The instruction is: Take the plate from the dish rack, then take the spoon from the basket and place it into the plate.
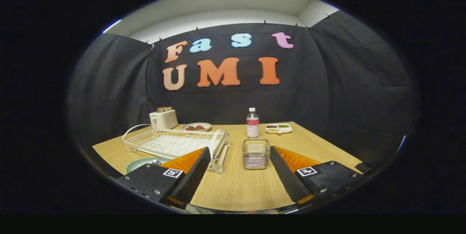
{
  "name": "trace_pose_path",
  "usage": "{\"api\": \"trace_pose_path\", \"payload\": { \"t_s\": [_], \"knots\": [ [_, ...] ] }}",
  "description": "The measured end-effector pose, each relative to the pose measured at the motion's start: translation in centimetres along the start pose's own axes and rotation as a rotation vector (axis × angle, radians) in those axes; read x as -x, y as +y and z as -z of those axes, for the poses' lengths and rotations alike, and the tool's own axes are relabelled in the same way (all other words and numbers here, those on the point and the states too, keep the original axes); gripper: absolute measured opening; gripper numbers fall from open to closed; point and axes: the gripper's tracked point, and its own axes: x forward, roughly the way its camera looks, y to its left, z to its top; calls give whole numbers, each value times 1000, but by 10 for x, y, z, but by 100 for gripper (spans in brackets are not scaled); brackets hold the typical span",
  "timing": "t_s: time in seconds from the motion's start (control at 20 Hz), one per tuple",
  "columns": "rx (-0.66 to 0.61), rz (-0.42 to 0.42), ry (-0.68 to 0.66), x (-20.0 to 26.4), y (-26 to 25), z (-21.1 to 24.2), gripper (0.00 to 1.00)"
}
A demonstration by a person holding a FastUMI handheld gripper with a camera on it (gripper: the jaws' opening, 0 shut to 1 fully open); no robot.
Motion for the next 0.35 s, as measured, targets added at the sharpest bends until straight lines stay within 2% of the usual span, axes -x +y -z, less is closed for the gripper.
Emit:
{"api": "trace_pose_path", "payload": {
  "t_s": [0.35],
  "knots": [
    [-6,14,-22,4,-12,-5,97]
  ]
}}
